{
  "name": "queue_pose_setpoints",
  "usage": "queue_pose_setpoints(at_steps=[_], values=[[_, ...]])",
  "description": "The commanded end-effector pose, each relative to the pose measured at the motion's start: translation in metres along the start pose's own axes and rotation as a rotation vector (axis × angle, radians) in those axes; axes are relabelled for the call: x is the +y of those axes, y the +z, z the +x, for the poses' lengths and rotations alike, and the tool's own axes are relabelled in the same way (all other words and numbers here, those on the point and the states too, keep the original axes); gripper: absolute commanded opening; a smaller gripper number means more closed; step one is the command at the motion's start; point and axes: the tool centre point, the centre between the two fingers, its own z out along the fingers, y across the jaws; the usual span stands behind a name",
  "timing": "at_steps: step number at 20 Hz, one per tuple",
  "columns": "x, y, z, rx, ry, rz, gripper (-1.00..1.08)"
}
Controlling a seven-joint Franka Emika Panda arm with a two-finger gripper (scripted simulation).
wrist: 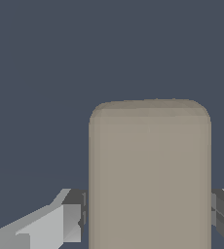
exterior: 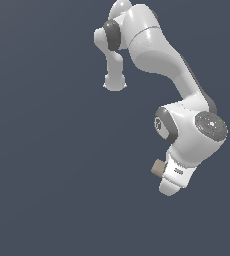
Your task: Pick up the object and move it to a goal position.
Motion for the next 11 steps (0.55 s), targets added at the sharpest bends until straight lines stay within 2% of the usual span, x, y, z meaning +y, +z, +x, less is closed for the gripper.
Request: queue_pose_setpoints(at_steps=[1,11], values=[[0.0005,-0.0030,0.0062,0.000,0.001,0.000,-1.00],[0.0009,-0.0070,0.0157,-0.001,0.001,0.000,-1.00]])
